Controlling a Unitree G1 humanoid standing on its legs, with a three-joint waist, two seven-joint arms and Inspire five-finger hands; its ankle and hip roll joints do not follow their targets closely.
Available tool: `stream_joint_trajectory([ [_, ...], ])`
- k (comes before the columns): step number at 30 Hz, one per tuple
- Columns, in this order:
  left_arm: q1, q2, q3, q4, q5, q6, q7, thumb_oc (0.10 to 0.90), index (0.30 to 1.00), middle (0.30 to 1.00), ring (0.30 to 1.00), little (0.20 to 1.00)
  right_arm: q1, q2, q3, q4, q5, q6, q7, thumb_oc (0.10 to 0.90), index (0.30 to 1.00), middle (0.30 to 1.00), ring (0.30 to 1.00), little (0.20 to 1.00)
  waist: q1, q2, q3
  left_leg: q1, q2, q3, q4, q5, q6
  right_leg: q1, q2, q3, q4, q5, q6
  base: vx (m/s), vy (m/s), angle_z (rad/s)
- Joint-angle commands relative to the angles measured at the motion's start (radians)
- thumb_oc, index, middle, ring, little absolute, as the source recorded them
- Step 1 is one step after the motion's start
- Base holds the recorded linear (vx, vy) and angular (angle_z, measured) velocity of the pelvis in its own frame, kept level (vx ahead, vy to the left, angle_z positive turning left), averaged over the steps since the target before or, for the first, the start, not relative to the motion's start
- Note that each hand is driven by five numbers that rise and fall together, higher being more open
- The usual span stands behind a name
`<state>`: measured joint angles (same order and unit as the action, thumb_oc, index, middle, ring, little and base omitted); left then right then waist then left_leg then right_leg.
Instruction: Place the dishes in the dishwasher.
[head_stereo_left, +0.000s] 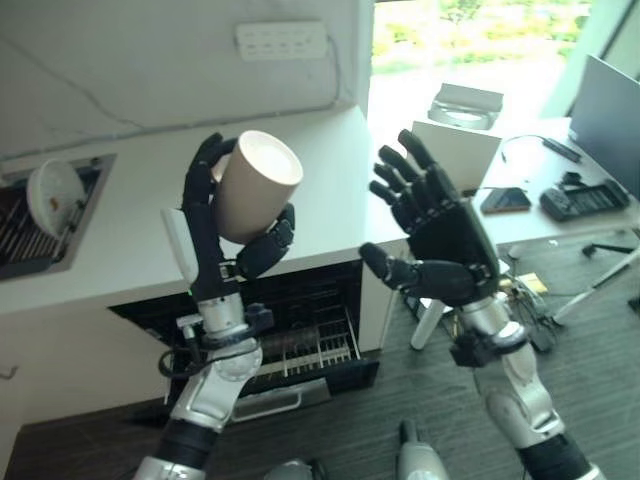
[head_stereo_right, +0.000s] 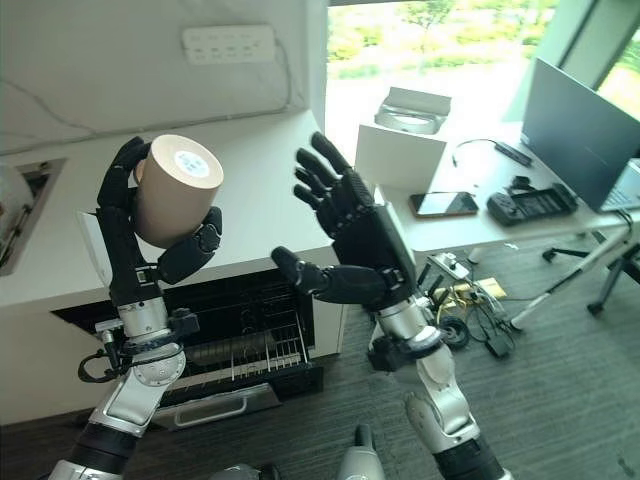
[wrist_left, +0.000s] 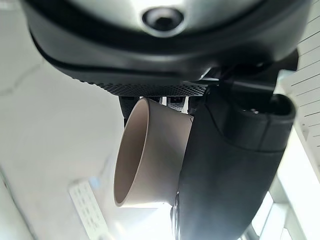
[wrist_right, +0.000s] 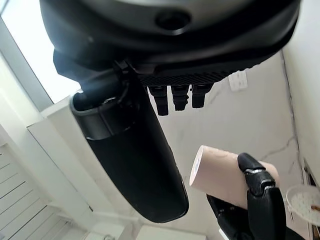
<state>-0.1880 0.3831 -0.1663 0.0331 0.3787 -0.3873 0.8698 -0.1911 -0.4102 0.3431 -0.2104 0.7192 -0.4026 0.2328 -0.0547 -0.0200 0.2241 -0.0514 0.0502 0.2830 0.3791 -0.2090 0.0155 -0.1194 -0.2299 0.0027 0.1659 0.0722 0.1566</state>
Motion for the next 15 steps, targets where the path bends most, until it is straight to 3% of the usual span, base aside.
stream_joint_trajectory([
  [1, -0.145, 0.043, 0.001, -0.015, 0.055, 0.001, 0.097, 0.4, 0.3, 0.3, 0.3, 0.3, -0.074, 0.006, -0.041, -0.047, 0.093, -0.031, -0.016, 0.8, 0.9, 0.9, 0.9, 0.9, 0.013, 0.003, -0.062, 0.087, -0.027, -0.148, -0.079, -0.114, -0.015, -0.004, -0.014, -0.084, 0.134, -0.202, 0.042, 0.01, -0.054, 0.35],
  [15, -0.134, 0.017, -0.04, 0.044, 0.167, -0.059, 0.15, 0.4, 0.3, 0.3, 0.3, 0.3, -0.303, 0.129, 0.07, 0.027, 0.102, 0.073, -0.187, 0.8, 0.9, 0.9, 0.9, 0.9, 0.15, 0.001, -0.069, 0.048, 0.011, -0.218, -0.079, -0.075, -0.05, 0.073, -0.031, -0.202, 0.134, -0.251, 0.016, 0.03, -0.061, 0.38],
])
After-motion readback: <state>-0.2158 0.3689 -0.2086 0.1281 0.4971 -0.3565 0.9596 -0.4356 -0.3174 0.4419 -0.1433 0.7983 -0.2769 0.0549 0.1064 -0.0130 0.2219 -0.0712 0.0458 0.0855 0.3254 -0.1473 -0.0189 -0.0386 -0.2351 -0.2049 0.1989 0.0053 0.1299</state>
